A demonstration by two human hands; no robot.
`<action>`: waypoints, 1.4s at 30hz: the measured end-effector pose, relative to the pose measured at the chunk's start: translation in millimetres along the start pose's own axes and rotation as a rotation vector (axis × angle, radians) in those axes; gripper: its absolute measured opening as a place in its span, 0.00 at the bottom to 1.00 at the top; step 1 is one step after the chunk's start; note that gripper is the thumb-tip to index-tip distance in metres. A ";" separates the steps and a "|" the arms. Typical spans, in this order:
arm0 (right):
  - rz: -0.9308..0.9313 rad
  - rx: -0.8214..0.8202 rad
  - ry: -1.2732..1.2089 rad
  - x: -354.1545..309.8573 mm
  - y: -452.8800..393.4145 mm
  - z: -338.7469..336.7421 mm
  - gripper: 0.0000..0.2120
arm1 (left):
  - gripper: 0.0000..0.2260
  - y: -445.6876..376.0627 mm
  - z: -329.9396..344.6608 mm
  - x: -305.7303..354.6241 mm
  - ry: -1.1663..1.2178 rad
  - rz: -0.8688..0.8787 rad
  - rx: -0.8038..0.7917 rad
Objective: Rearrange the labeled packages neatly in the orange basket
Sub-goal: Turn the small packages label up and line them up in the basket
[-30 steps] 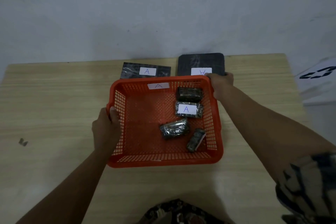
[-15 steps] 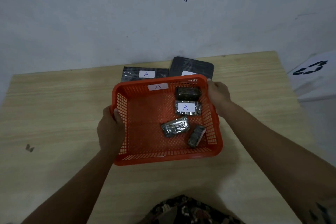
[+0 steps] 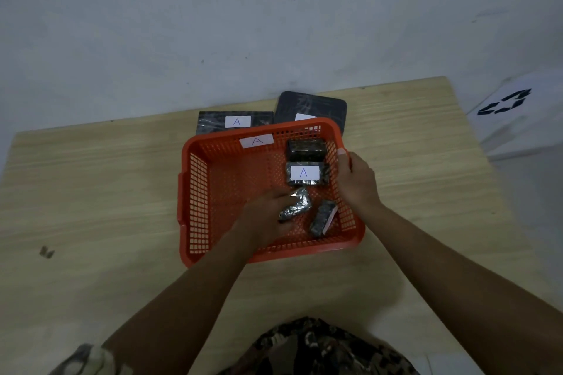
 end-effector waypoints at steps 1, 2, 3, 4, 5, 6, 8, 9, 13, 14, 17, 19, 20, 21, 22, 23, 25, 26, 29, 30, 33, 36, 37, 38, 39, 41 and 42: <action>0.001 0.000 0.002 0.5 -0.6 0.4 0.22 | 0.27 -1.8 2.8 1.1 0.006 0.003 0.013; -0.001 0.001 0.003 0.7 -0.8 0.7 0.23 | 0.27 -3.2 4.2 1.6 0.007 0.001 0.028; -0.005 0.004 0.005 0.8 -1.1 0.8 0.23 | 0.28 -3.9 4.5 1.6 0.003 -0.003 0.046; -0.011 0.010 0.006 0.6 -1.0 0.5 0.22 | 0.29 -4.5 6.0 0.4 -0.002 -0.009 0.053; -0.017 0.015 0.008 0.6 -0.8 0.1 0.22 | 0.29 -4.3 7.5 -0.3 -0.001 -0.014 0.056; -0.023 0.017 0.007 0.4 -0.6 -0.1 0.22 | 0.30 -4.2 8.4 -1.6 0.013 -0.019 0.064; -0.033 0.029 0.010 0.1 0.0 -0.7 0.21 | 0.29 -4.7 6.4 -5.5 0.068 -0.009 0.101; -0.035 0.034 0.011 0.4 0.1 -1.1 0.21 | 0.28 -4.9 4.4 -6.4 0.093 0.006 0.114; -0.033 0.039 0.021 1.1 -0.1 -0.5 0.20 | 0.24 -6.6 -9.2 -0.4 0.297 0.036 0.101; -0.033 0.039 0.020 1.1 0.3 -0.3 0.20 | 0.21 -6.4 -10.7 0.0 0.397 -0.037 0.068; -0.062 0.054 0.006 0.4 1.6 -0.9 0.21 | 0.11 -0.3 -6.4 -11.9 0.767 -0.435 -0.021; -0.068 0.058 0.014 -0.9 2.1 -1.9 0.19 | 0.10 7.0 -1.6 -14.0 1.127 -0.652 -0.021; -0.067 0.056 0.020 -1.9 2.3 -2.2 0.19 | 0.10 8.0 -2.4 -12.9 1.297 -0.708 0.009; -0.066 0.055 0.024 -2.0 1.9 -2.0 0.19 | 0.11 7.6 -5.7 -12.1 1.405 -0.726 0.039; -0.067 0.054 0.027 -2.3 1.8 -2.0 0.19 | 0.12 5.5 -9.7 -11.0 1.471 -0.715 0.052; -0.069 0.054 0.026 -2.1 1.6 -2.0 0.20 | 0.12 3.2 -14.6 -8.9 1.502 -0.689 0.049; -0.069 0.049 0.020 -0.6 1.0 -1.4 0.21 | 0.11 -2.2 -24.0 -8.2 1.430 -0.669 0.017; -0.063 0.043 0.018 0.1 0.7 -0.7 0.21 | 0.11 -5.0 -27.4 -10.8 1.333 -0.675 -0.009; -0.053 0.035 0.021 -0.6 0.3 0.1 0.21 | 0.16 -12.9 -38.0 -24.4 1.033 -0.697 -0.023; -0.052 0.035 0.024 -1.4 0.5 -0.2 0.21 | 0.16 -14.8 -40.6 -29.3 1.013 -0.711 0.017; -0.042 0.029 0.025 -1.8 1.0 -0.7 0.20 | 0.16 -14.3 -40.3 -43.6 1.229 -0.851 0.202; -0.047 0.032 0.019 -1.7 1.4 -0.2 0.21 | 0.15 -12.1 -24.4 -46.7 1.596 -0.974 0.338; -0.048 0.033 0.018 -1.4 1.3 0.1 0.21 | 0.16 -9.6 -19.5 -46.8 1.625 -1.010 0.358; -0.048 0.035 0.016 -1.0 1.2 0.2 0.21 | 0.16 -7.5 -15.6 -45.2 1.637 -1.038 0.367; -0.048 0.037 0.015 -0.5 1.0 0.1 0.21 | 0.16 -6.4 -12.1 -43.4 1.653 -1.060 0.375; -0.052 0.039 0.015 -0.6 1.3 -0.1 0.22 | 0.15 -5.5 -9.2 -39.2 1.682 -1.097 0.407; -0.053 0.039 0.016 -0.5 1.2 0.0 0.22 | 0.14 -6.1 -8.8 -38.8 1.678 -1.113 0.427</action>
Point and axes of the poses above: each hand's wrist, its own y-axis away from the middle knuckle, its own z-axis out of the palm, x = y × z, the point moved 7 cm from there along -y, towards the middle knuckle, and after that the axes turned 3 degrees about z, right-handed, at the moved point
